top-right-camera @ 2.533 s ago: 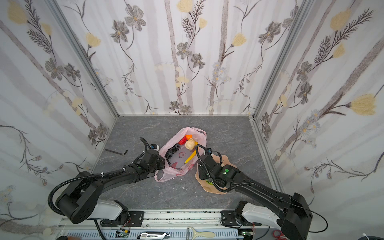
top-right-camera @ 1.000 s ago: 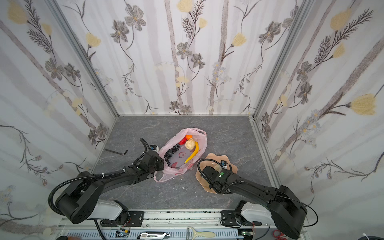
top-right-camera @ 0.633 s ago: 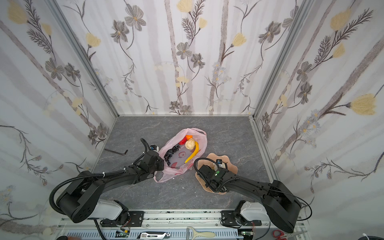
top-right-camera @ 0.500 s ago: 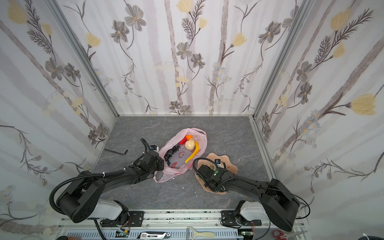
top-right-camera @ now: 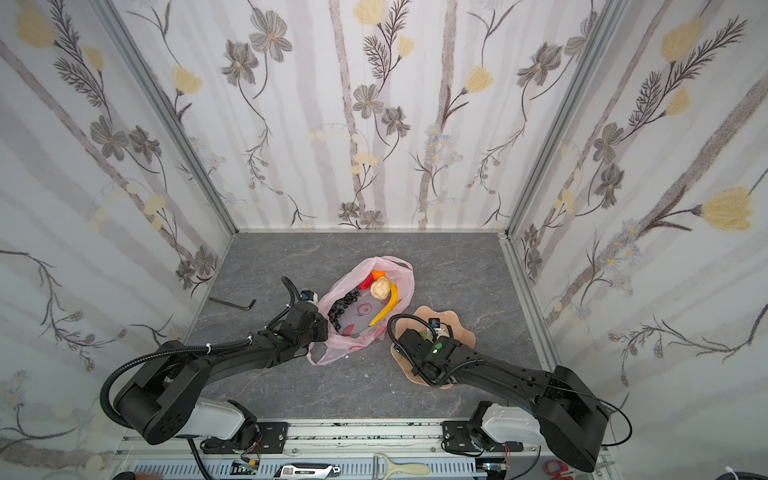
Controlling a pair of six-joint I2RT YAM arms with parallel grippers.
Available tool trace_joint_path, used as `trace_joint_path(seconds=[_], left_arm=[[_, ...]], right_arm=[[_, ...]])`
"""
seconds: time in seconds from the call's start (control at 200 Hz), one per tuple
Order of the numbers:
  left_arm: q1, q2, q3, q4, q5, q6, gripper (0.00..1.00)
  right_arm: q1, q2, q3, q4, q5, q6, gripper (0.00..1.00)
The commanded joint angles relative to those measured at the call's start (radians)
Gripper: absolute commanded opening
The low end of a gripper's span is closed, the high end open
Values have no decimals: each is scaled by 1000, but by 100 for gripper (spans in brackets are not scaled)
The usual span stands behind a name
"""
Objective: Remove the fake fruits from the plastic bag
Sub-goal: 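Lower the orange into the bowl and open the right gripper, then move the right gripper back over the bag toward the red apple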
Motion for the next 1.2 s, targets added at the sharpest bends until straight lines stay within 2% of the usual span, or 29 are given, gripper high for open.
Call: trace_joint_path(seconds=[0.0,0.255,0.445,0.704,0.889,1.059,1.194], left_arm=[[0,1,9,14,-18,6,25],[1,-13,7,15,-22,8,25],[0,-50,-8,29,-20,9,23],[-3,-128,-40,38,55,-33,13],[-2,-216,2,-92,14,-124,7],[-2,-264,24,-150,21,-196,1],[-2,-323,16,-196,18,-220,0]], right_arm=[[0,-18,22,-3,7,-9,80],[1,-64,182,-81,69,-61,78],[0,-34,320,57,50,-184,72],[-13,225,536,266,0,-320,65],[-30,405,636,387,-86,-385,60],[-68,517,669,457,-144,-415,58],[-91,605,686,510,-237,-419,57]])
